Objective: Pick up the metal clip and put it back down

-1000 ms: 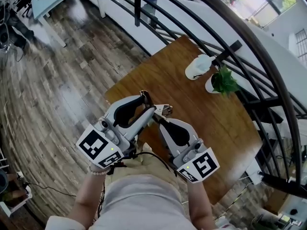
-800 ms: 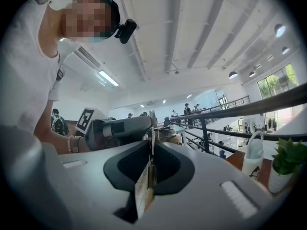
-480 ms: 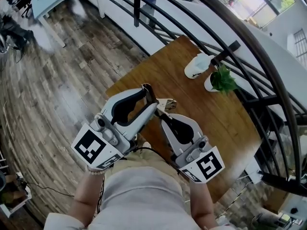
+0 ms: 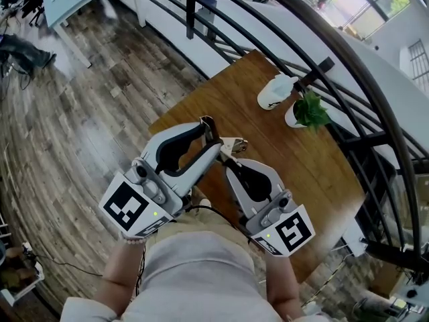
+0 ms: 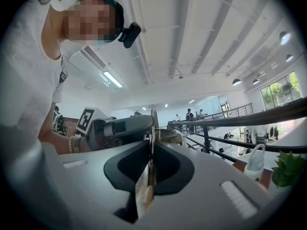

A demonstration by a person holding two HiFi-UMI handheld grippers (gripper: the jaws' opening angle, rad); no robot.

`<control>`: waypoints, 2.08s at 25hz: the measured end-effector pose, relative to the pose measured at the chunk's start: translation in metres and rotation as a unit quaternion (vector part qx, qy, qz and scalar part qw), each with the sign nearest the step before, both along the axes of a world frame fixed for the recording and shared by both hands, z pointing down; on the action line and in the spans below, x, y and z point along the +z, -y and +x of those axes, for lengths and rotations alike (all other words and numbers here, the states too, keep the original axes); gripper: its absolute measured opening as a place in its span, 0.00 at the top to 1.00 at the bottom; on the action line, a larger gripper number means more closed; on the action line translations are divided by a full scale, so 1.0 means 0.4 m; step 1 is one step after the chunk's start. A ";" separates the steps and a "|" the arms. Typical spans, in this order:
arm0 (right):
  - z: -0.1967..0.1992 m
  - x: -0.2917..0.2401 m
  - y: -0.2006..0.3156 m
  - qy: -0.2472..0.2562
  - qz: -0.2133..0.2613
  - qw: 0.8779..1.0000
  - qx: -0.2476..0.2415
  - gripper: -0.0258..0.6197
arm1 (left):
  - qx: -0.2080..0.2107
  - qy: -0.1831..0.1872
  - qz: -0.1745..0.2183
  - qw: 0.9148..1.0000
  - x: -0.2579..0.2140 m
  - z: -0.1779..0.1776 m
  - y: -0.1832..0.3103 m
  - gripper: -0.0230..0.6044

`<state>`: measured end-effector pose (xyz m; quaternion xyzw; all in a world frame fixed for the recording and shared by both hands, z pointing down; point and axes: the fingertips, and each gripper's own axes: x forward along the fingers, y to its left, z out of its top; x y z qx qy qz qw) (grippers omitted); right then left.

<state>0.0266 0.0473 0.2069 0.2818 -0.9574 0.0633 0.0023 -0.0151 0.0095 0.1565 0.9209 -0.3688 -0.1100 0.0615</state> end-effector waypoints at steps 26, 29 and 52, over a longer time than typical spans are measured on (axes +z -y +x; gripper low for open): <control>-0.009 0.036 0.012 -0.005 -0.020 1.000 -0.002 0.90 | -0.004 -0.001 -0.027 1.000 0.043 -0.006 0.021 0.77; -0.010 0.049 0.024 -0.008 -0.029 1.000 -0.001 0.90 | -0.003 -0.003 -0.039 0.999 0.061 -0.007 0.035 0.77; -0.036 0.276 0.127 -0.055 -0.134 0.989 0.022 0.90 | 0.013 0.006 -0.154 0.988 0.315 -0.027 0.162 0.77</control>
